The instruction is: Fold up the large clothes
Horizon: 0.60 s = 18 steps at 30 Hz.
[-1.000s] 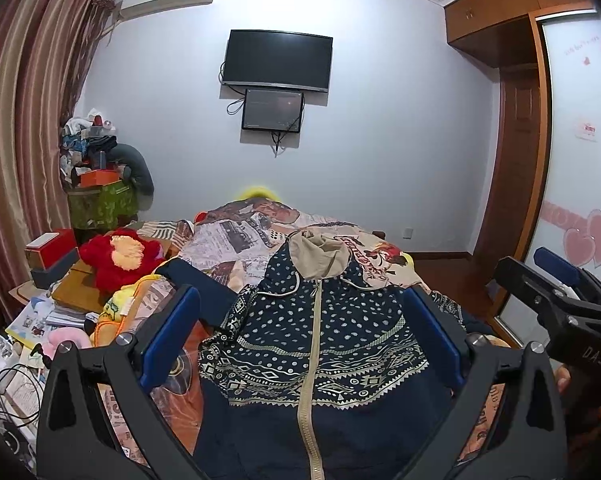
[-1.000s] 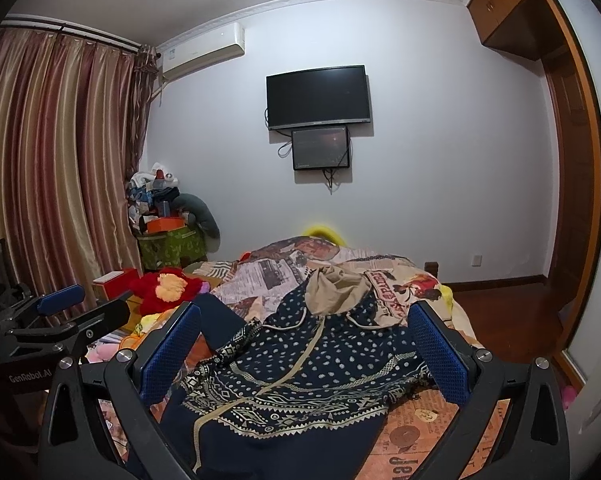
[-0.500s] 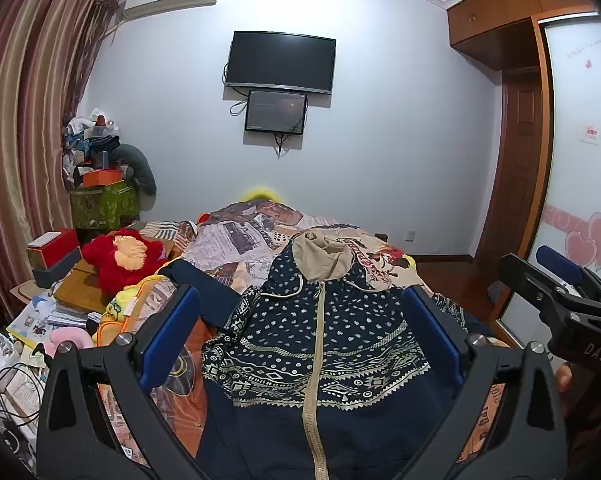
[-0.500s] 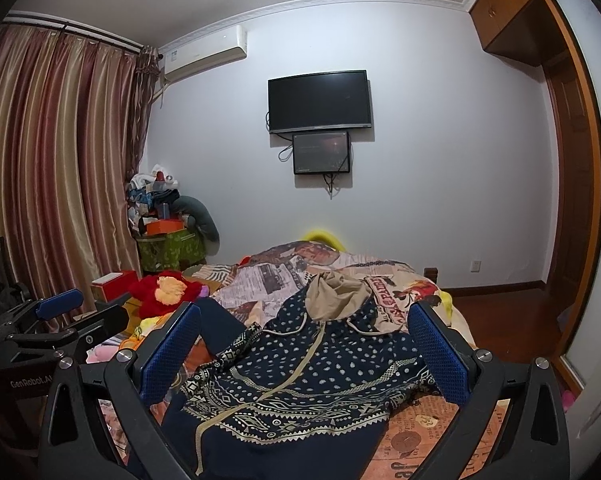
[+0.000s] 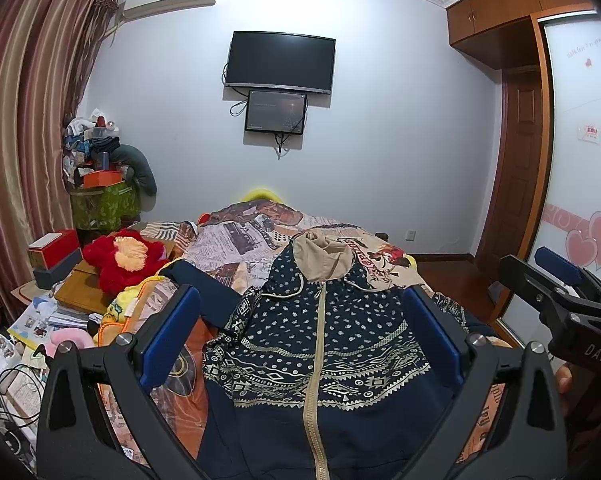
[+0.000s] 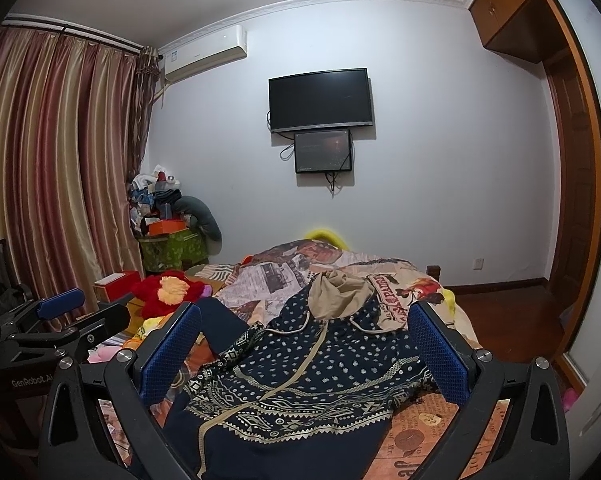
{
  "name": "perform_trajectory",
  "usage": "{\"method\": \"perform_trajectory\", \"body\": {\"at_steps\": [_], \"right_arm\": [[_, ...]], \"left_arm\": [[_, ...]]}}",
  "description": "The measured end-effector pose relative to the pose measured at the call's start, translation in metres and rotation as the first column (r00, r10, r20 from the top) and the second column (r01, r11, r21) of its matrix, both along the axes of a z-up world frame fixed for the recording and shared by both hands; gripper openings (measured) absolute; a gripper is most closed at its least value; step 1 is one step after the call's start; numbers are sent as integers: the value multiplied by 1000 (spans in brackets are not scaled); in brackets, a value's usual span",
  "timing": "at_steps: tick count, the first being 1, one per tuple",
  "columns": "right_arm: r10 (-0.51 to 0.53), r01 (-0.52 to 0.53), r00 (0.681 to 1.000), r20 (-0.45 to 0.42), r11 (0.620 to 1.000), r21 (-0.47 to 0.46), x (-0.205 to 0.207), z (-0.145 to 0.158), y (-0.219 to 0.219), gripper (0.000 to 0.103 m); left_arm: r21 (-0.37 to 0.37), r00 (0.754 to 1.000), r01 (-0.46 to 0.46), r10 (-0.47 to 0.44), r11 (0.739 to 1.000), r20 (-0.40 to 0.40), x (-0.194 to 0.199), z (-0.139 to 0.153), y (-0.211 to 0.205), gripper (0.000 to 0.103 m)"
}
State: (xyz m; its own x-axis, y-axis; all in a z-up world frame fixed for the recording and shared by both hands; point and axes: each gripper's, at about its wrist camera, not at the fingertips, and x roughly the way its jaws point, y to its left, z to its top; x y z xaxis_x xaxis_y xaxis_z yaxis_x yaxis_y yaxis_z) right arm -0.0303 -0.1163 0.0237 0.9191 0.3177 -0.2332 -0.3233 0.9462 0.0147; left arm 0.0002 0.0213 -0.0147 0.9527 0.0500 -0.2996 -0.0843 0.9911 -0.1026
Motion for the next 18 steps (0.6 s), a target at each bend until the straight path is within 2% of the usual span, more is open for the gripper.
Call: {"method": "perform_trajectory", "body": {"at_steps": [18], "right_arm": [[1,-1,1000,-3,1000,1,1,-2,1,103]], "left_arm": [[6,1000,-3,3,1000,-1,2,0,1,102]]}}
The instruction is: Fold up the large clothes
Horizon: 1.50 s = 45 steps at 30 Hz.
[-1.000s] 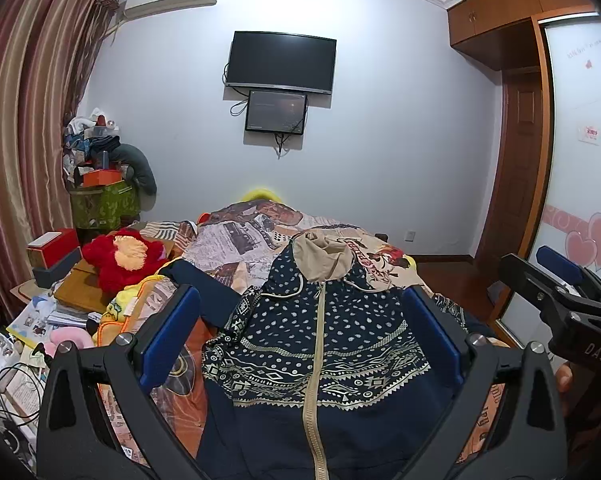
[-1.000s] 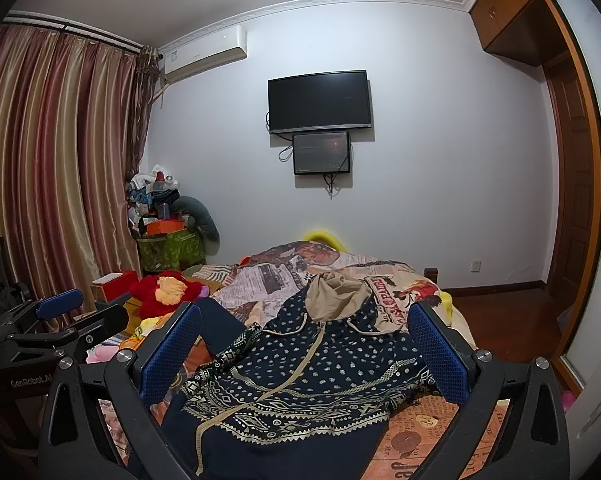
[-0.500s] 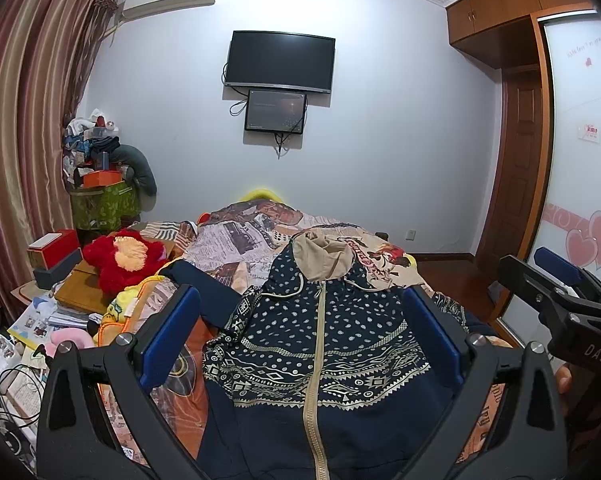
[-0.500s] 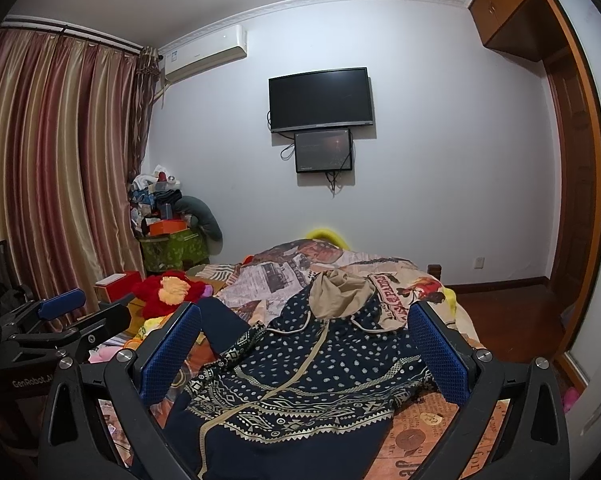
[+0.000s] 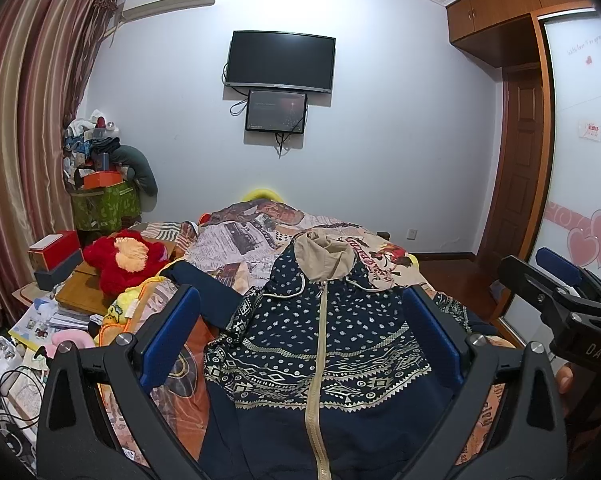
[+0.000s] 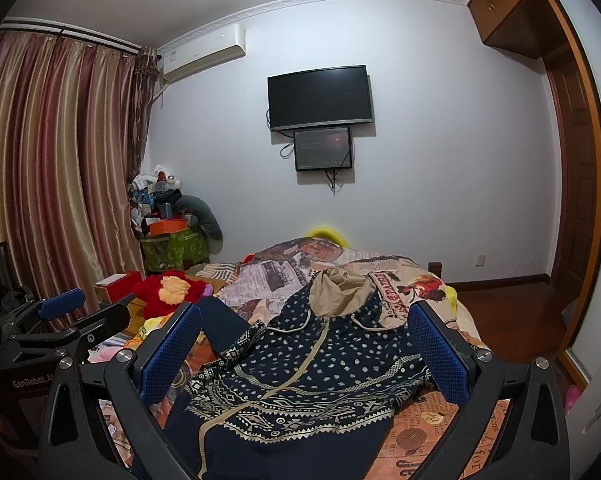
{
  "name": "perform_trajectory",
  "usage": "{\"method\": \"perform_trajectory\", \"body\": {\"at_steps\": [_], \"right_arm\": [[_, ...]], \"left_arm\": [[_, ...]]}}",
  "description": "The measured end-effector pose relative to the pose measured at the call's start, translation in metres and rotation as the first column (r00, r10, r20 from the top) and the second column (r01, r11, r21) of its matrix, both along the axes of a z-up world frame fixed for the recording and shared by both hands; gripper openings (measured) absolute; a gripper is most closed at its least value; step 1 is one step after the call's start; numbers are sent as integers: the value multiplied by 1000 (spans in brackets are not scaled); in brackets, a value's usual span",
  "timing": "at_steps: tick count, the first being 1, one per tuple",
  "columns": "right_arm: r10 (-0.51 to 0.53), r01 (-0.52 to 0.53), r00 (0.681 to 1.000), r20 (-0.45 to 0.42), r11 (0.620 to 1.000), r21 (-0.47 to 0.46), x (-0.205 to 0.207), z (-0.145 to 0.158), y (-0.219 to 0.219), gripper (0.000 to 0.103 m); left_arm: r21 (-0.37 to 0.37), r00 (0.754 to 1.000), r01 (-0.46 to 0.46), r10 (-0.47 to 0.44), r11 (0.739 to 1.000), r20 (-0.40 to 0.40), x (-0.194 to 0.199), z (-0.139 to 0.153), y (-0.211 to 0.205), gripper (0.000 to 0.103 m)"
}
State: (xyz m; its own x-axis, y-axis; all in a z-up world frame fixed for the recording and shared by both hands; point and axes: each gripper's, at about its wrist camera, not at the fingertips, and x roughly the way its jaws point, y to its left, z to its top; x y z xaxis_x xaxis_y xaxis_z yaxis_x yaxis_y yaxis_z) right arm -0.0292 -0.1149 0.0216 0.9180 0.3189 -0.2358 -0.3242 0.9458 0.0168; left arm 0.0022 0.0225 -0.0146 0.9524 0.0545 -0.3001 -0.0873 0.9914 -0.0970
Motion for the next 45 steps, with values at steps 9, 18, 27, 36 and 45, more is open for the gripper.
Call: {"method": "perform_trajectory", "body": {"at_steps": [9,18,27,36,45], "right_arm": [[-11,10,1000,-16,1000,-13,18,-9,2,103],[-7,4,998,-58,998,-59,106,-13,6,103],[47,-78,976,-212,987,-139,245,-35,26,103],[74,-165,875,-479,975,-152,370,-109,50,103],[54,-156,767,-639,982,-104,440,-178,48,102]], "left_arm": [[18,999,0,1,1000,-33,36,-4,10,102],[10,989,-16,17,1000,-149,135,-23,57,102],[-10,931,-108,97,994,-353,269,-84,146,102],[-174,782,-241,84,955,-618,360,-173,233,97],[-388,714,-353,-23,852,-700,400,-225,289,87]]}}
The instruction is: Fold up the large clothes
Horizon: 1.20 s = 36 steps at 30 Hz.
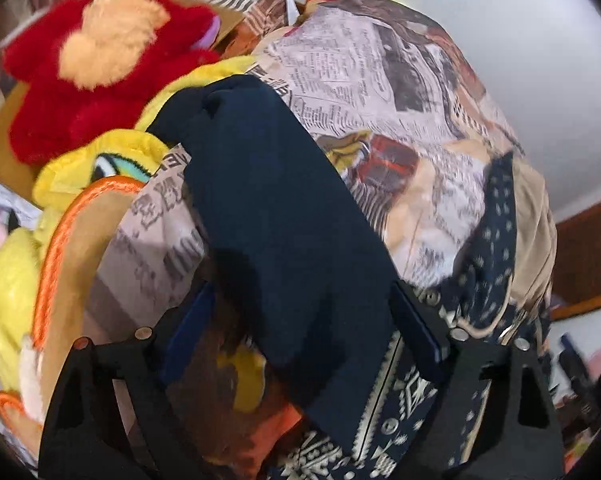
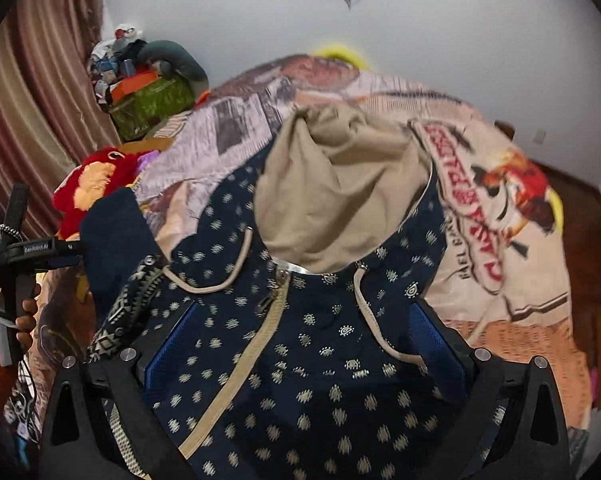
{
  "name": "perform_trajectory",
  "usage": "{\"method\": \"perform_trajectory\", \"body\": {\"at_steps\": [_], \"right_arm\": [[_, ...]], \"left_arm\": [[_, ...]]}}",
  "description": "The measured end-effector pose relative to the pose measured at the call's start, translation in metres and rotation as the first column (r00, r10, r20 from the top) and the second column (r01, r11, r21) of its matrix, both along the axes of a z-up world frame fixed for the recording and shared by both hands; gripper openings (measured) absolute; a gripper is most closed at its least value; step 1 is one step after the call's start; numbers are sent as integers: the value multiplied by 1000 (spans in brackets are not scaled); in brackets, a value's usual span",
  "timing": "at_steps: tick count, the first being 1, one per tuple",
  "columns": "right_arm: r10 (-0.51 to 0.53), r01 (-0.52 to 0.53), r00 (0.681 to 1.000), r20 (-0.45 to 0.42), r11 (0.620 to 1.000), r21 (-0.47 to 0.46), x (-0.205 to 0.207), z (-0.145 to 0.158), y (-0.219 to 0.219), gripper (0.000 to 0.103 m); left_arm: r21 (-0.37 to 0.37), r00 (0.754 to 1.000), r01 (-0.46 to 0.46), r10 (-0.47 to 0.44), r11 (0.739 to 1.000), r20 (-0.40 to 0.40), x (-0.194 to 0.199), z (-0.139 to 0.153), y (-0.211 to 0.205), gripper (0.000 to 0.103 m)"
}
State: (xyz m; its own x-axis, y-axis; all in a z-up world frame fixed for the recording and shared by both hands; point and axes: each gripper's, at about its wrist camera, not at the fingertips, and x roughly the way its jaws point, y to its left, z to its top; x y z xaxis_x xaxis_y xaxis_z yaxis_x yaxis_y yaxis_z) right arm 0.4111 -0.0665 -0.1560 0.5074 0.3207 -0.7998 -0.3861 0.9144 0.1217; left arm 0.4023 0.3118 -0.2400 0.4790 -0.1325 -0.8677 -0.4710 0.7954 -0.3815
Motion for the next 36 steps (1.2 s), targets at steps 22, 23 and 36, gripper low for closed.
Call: {"method": "perform_trajectory", "body": {"at_steps": [22,23,36], "right_arm": [[138,-142,989,-47,985,-97,8,-25,30,102],[136,-140,990,-48,986,-91,7,-23,29,102],[98,-97,995,2,992,-78,-18,24,-8,102]], "left_arm": [[150,994,49,-64,988,94,23,40,-26,2],[176,986,92,-114,980,118,22,55,-43,2],[262,810,496,-549,828,203,9,123,-236,2]]}}
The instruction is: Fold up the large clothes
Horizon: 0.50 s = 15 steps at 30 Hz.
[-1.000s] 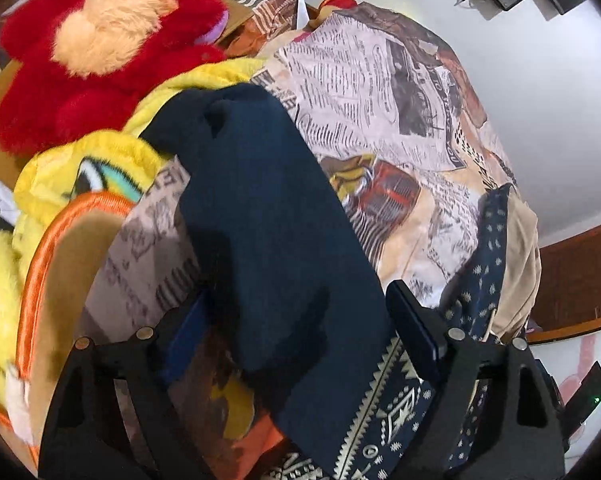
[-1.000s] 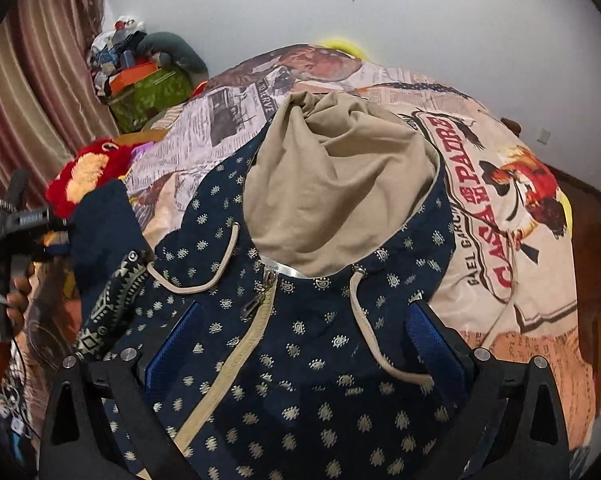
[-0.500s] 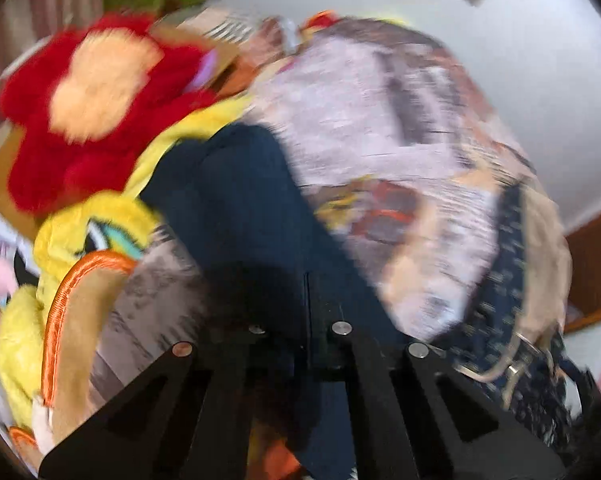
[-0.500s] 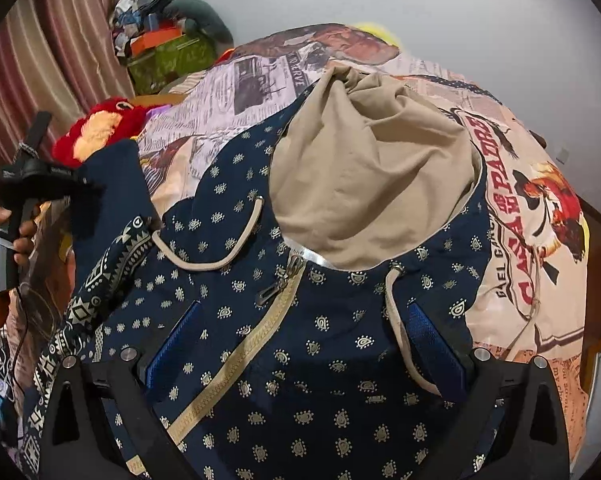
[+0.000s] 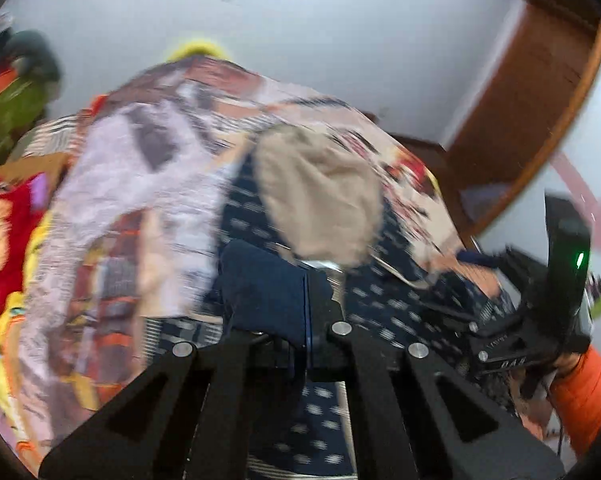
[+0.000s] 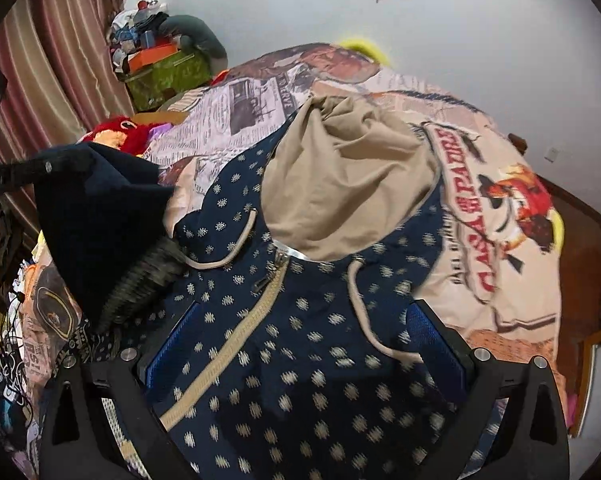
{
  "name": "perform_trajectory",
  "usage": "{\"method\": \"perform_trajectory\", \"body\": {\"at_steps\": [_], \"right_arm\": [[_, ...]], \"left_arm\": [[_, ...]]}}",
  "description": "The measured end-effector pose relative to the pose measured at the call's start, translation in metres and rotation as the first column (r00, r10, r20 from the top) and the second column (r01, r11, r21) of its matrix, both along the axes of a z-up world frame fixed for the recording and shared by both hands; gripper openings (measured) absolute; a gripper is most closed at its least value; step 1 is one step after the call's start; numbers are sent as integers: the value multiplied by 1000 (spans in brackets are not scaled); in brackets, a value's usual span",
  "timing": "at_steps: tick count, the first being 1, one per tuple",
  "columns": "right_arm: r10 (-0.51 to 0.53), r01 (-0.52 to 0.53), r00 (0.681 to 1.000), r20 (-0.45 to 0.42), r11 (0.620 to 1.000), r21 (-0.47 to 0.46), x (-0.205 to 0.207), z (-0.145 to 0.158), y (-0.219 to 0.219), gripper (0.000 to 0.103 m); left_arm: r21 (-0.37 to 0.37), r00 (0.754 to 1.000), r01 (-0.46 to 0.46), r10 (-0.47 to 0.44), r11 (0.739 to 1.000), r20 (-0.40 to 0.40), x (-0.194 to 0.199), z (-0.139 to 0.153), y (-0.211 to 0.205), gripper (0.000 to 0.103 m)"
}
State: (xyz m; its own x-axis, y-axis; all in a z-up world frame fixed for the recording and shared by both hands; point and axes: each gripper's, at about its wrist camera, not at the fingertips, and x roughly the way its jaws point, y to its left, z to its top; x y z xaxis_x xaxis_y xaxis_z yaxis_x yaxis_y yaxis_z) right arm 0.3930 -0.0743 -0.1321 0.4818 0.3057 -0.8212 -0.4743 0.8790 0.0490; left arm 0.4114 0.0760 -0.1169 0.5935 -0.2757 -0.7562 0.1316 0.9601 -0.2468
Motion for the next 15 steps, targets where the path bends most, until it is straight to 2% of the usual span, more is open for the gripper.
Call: {"method": "perform_trajectory", "body": {"at_steps": [4,8,10,13,15], "right_arm": [[-8,8,1000,5,1000,4,-13,13,-17,102],[-14,14,1000,-11,1000,-1,-25,12,-31,102],[-14,14,1000,-26,1000,-9,-30,8,-34,102],[-4,2,999,-46,1000,-27,-37,0,-34,102],[11,-13,998,-56,999,-40,-41,-4,-30,102]], "left_arm": [[22,991,105,-103,994,-88,0,-31,-55,2],[24,974,142,-135,990,-184,-2,-68,-85,2],[48,965,154,-140,987,-221,-4,-83,-94,6],[62,959,145,-125,987,-253,-8,-92,-92,26],[51,955,132,-113,990,-275,-12,-91,-85,45]]}}
